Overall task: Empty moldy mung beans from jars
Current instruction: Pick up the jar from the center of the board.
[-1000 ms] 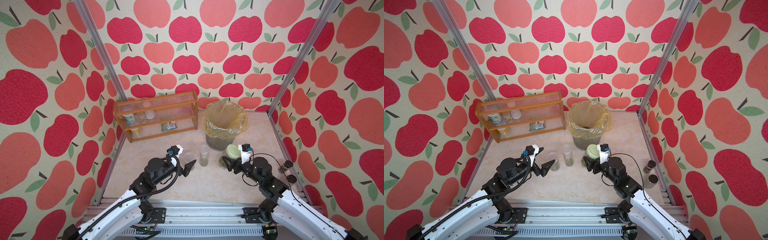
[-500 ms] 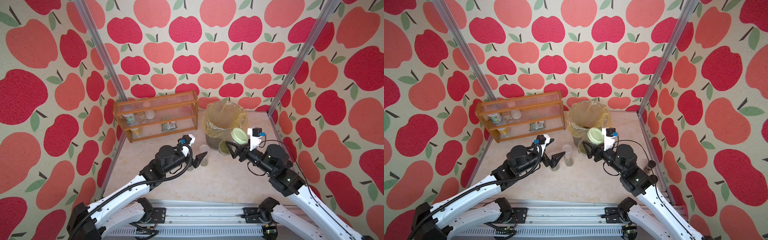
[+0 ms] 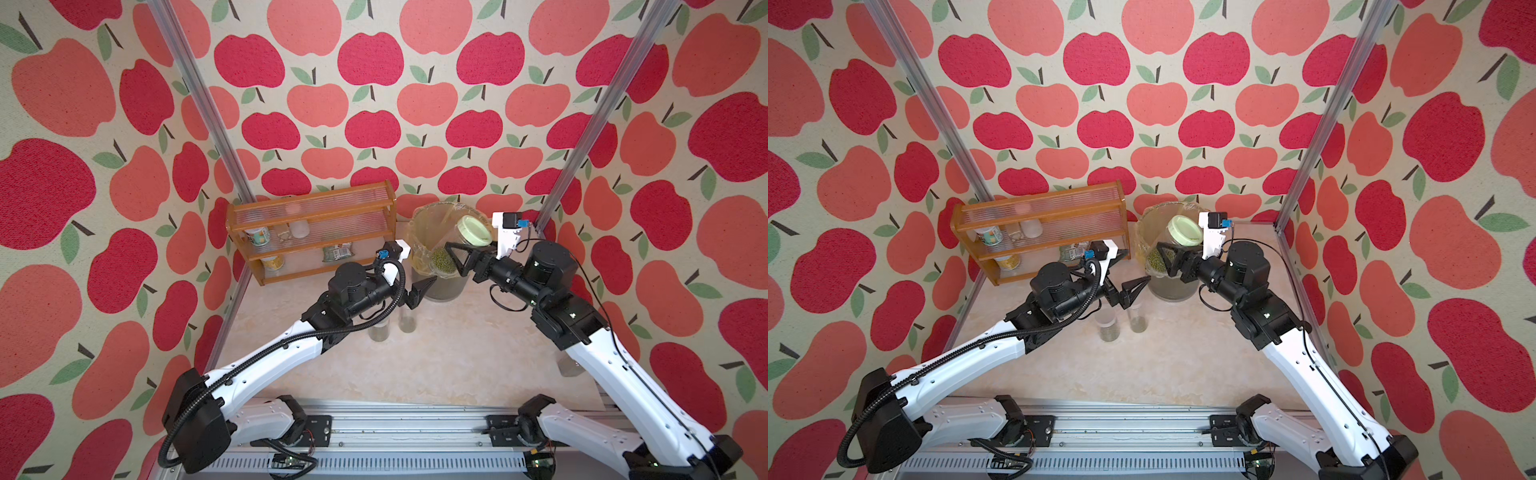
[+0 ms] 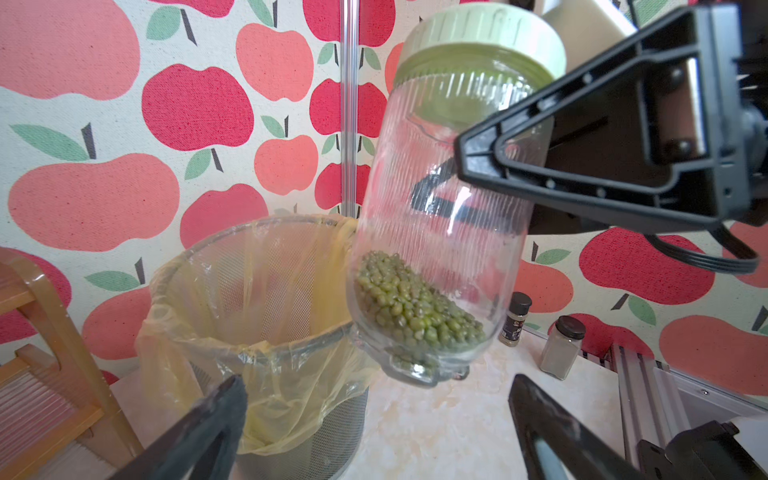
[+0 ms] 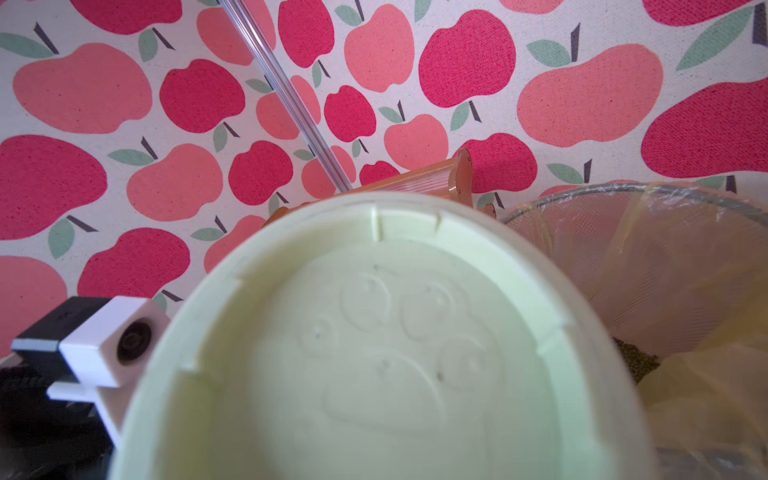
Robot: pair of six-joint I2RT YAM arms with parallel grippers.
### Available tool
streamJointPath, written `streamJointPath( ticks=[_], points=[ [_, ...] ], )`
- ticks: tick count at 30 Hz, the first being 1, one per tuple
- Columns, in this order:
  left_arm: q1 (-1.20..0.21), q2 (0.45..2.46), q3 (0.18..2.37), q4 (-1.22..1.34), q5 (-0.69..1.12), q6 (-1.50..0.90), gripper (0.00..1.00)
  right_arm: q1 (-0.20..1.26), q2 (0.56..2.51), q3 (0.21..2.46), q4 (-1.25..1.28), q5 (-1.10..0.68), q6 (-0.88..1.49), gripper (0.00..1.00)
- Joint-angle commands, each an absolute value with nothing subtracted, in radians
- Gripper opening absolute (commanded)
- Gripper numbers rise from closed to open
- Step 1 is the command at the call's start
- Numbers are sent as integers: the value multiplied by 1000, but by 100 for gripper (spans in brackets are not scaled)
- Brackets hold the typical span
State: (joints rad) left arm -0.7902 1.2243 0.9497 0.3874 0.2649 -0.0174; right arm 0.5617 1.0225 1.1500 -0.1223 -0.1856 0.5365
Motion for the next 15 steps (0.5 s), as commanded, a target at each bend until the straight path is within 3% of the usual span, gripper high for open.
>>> streamJointPath(
  ticks=[1,15],
  points=[
    [-779,1245,991,508,318,-2,100,506,1046,1215,15,-305,672,57],
    [-761,1454,1156,566,364,-48,100,467,1098,1206,137,-382,763,56]
  ],
)
